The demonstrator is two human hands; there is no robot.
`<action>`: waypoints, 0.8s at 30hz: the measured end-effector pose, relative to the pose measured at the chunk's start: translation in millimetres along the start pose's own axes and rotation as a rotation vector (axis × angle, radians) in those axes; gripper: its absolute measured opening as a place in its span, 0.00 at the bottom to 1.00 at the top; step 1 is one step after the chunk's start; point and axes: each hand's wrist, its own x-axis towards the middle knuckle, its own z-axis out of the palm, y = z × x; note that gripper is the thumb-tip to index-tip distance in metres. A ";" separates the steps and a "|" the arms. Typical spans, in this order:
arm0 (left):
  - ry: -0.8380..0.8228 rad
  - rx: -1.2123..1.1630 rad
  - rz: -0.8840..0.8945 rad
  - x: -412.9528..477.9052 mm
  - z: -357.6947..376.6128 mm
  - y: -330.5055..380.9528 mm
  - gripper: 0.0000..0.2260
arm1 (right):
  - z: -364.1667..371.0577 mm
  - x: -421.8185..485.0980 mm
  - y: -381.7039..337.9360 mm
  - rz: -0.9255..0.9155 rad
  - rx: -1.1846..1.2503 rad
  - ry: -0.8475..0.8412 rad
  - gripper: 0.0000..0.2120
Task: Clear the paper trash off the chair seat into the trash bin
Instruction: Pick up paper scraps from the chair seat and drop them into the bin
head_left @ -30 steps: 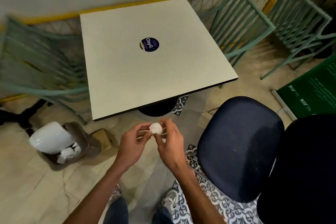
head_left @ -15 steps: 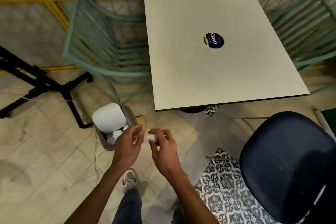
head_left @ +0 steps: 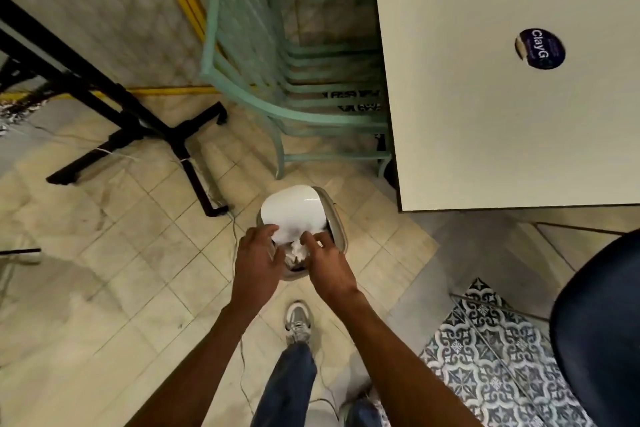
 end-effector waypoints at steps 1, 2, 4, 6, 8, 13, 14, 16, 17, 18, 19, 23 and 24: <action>0.009 -0.005 -0.026 4.6 1.2 -12.0 0.22 | 8.2 10.1 -0.2 0.001 -0.029 -0.026 0.29; 0.014 -0.022 -0.047 6.6 3.6 -16.5 0.25 | 10.6 15.7 3.4 0.009 -0.047 -0.045 0.29; -0.005 -0.073 -0.122 12.5 8.8 -31.3 0.32 | 18.1 28.9 5.2 0.017 -0.095 -0.095 0.26; -0.039 -0.118 -0.193 20.8 14.4 -43.4 0.40 | 24.5 44.6 4.9 0.052 -0.096 -0.127 0.20; -0.101 -0.165 -0.245 28.0 15.7 -48.0 0.43 | 30.5 55.0 8.6 0.084 -0.093 -0.149 0.18; -0.240 -0.297 -0.380 39.3 20.3 -73.1 0.42 | 59.7 83.9 25.9 0.228 0.009 -0.198 0.17; -0.248 -0.301 -0.389 39.7 20.0 -74.6 0.42 | 66.2 90.8 28.7 0.308 0.127 -0.177 0.19; -0.244 -0.299 -0.398 40.4 18.4 -73.5 0.42 | 77.1 104.2 31.2 0.500 0.411 -0.105 0.24; -0.237 -0.307 -0.401 40.2 17.9 -74.1 0.43 | 76.9 107.8 26.9 0.548 0.469 -0.094 0.22; -0.235 -0.314 -0.399 39.7 17.1 -71.5 0.43 | 69.8 108.3 20.2 0.561 0.531 -0.091 0.18; -0.239 -0.319 -0.398 38.7 17.8 -74.2 0.43 | 71.8 111.0 21.0 0.600 0.584 -0.077 0.13; -0.250 -0.329 -0.387 36.1 23.2 -81.7 0.43 | 77.2 116.3 25.3 0.509 0.652 0.006 0.10; -0.248 -0.328 -0.381 36.3 24.5 -83.7 0.44 | 77.6 116.4 24.0 0.511 0.680 0.038 0.11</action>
